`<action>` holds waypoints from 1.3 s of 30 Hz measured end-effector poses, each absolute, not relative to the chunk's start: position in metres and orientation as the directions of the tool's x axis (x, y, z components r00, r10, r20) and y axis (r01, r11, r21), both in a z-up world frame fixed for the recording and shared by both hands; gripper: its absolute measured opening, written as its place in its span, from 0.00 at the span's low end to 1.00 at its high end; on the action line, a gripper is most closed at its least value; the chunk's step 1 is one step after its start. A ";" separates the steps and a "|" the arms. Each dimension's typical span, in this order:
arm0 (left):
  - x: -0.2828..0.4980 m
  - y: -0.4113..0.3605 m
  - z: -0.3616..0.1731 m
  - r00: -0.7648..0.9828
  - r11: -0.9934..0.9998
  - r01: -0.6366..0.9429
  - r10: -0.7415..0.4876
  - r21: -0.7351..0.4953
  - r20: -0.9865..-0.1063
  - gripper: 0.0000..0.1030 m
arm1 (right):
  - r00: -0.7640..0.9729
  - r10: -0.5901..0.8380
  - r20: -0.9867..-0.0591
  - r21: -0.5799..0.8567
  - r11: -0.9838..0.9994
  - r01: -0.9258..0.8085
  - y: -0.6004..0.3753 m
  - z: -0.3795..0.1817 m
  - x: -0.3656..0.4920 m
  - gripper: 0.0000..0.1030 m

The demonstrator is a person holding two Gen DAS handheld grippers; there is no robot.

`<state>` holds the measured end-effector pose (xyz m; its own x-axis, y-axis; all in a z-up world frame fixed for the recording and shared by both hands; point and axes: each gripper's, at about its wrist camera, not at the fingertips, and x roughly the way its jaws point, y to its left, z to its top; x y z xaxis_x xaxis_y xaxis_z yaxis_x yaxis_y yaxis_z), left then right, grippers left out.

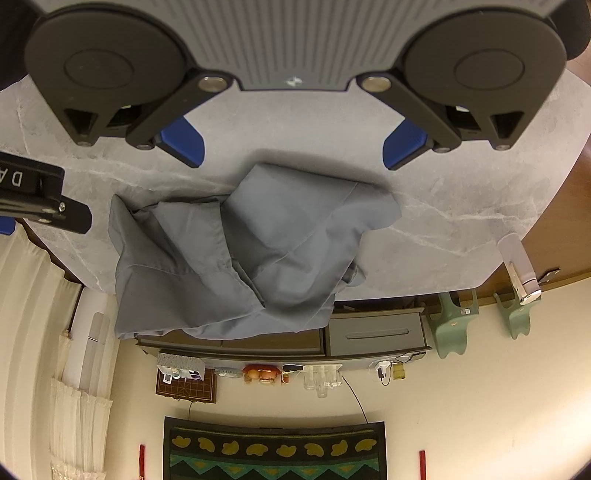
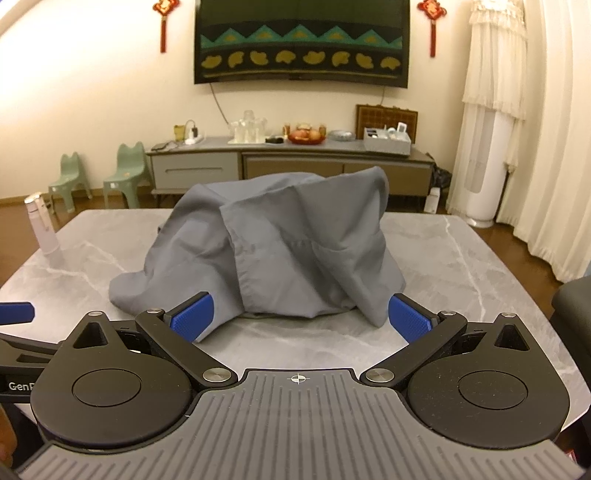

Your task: Fold clothes

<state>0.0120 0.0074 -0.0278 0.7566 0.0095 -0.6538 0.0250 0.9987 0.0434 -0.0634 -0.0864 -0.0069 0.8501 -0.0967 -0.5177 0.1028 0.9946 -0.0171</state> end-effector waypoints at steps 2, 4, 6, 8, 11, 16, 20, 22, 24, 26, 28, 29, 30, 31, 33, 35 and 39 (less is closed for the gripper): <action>0.012 0.008 -0.029 0.755 0.999 0.025 0.009 0.042 -0.656 1.00 | 0.847 -0.093 -0.523 -0.009 0.995 0.104 -0.087 -0.008 -0.062 1.00; 0.012 0.009 -0.029 0.755 0.999 0.024 0.010 0.043 -0.656 1.00 | 0.843 -0.090 -0.530 -0.004 0.995 0.103 -0.087 -0.010 -0.061 1.00; 0.012 0.009 -0.030 0.755 0.999 0.023 0.012 0.045 -0.656 1.00 | 0.841 -0.087 -0.534 -0.003 0.995 0.101 -0.086 -0.011 -0.060 1.00; 0.012 0.009 -0.030 0.756 0.999 0.022 0.015 0.049 -0.655 1.00 | 0.840 -0.086 -0.536 -0.005 0.995 0.099 -0.085 -0.013 -0.060 1.00; 0.011 0.009 -0.031 0.756 0.998 0.023 0.016 0.051 -0.655 1.00 | 0.837 -0.085 -0.540 -0.007 0.995 0.096 -0.083 -0.014 -0.060 1.00; 0.012 0.009 -0.031 0.755 0.998 0.027 0.014 0.053 -0.656 1.00 | 0.835 -0.088 -0.543 -0.007 0.995 0.100 -0.082 -0.016 -0.059 1.00; 0.013 0.010 -0.033 0.741 0.998 0.040 0.000 0.044 -0.671 1.00 | 0.833 -0.093 -0.546 -0.009 0.994 0.104 -0.082 -0.016 -0.057 1.00; 0.014 0.011 -0.034 0.730 0.998 0.058 -0.026 0.025 -0.683 1.00 | 0.832 -0.093 -0.547 -0.009 0.994 0.105 -0.082 -0.017 -0.057 1.00; 0.013 0.012 -0.034 0.737 0.998 0.066 -0.035 0.021 -0.675 1.00 | 0.831 -0.092 -0.548 -0.009 0.994 0.105 -0.082 -0.018 -0.057 1.00; 0.012 0.011 -0.035 0.746 0.997 0.066 -0.032 0.026 -0.666 1.00 | 0.831 -0.093 -0.549 -0.011 0.994 0.105 -0.082 -0.018 -0.057 1.00; 0.012 0.011 -0.035 0.749 0.997 0.074 -0.041 0.022 -0.661 1.00 | 0.830 -0.094 -0.549 -0.012 0.994 0.105 -0.083 -0.019 -0.057 1.00; 0.011 0.011 -0.035 0.752 0.997 0.077 -0.044 0.022 -0.658 1.00 | 0.830 -0.094 -0.550 -0.012 0.994 0.105 -0.083 -0.019 -0.057 1.00; 0.011 0.011 -0.035 0.754 0.997 0.080 -0.046 0.022 -0.655 1.00 | 0.830 -0.095 -0.550 -0.012 0.994 0.105 -0.083 -0.019 -0.057 1.00; 0.010 0.011 -0.035 0.756 0.996 0.083 -0.049 0.021 -0.653 1.00 | 0.830 -0.095 -0.550 -0.012 0.994 0.106 -0.083 -0.019 -0.057 1.00; 0.010 0.011 -0.035 0.757 0.996 0.088 -0.055 0.019 -0.651 1.00 | 0.830 -0.097 -0.550 -0.013 0.994 0.108 -0.083 -0.019 -0.056 1.00; 0.010 0.011 -0.035 0.759 0.995 0.094 -0.059 0.019 -0.649 1.00 | 0.829 -0.098 -0.550 -0.016 0.994 0.107 -0.082 -0.020 -0.056 1.00; 0.009 0.011 -0.035 0.761 0.995 0.101 -0.065 0.020 -0.646 1.00 | 0.828 -0.101 -0.552 -0.018 0.994 0.110 -0.082 -0.021 -0.056 1.00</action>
